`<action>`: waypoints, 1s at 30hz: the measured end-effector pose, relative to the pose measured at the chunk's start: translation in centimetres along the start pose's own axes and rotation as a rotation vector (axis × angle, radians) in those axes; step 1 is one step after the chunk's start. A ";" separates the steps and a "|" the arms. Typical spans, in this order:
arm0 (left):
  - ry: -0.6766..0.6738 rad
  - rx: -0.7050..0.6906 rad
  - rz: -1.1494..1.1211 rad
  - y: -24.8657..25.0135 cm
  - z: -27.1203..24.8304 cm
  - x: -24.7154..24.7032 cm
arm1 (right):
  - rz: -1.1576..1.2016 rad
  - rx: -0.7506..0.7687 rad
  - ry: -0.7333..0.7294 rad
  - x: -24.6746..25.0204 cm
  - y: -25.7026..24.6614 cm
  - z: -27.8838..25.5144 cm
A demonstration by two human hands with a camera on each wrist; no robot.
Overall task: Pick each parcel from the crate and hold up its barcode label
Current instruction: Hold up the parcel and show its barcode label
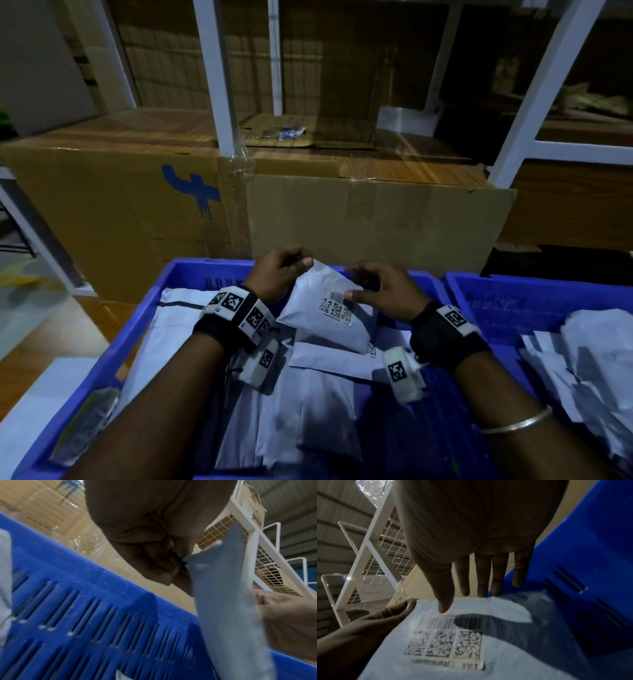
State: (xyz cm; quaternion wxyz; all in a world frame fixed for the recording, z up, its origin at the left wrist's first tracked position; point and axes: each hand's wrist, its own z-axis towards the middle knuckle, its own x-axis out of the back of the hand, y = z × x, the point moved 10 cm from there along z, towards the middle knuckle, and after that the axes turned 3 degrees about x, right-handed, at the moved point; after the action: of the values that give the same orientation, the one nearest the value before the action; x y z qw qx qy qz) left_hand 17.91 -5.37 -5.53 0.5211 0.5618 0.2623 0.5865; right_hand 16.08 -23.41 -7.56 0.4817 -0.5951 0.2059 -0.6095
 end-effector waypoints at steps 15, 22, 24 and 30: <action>0.090 0.108 0.173 -0.9 -0.3 1.0 | -0.137 0.043 -0.028 -0.5 -0.2 0.3; 0.038 0.152 0.409 -2.2 -0.4 0.7 | -0.343 -0.035 -0.157 -2.1 1.4 0.3; 0.030 0.148 0.432 -2.1 -0.3 0.6 | -0.421 -0.045 -0.186 -2.7 1.5 0.5; 0.000 0.165 0.501 -2.5 -0.3 0.4 | -0.744 -0.069 -0.244 -3.8 1.6 0.3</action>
State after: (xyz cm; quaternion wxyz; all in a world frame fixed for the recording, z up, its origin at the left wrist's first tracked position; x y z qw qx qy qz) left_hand 18.47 -4.08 -7.67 0.3119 0.6499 0.1619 0.6739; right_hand 16.29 -20.89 -10.84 0.2285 -0.7131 -0.0622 -0.6599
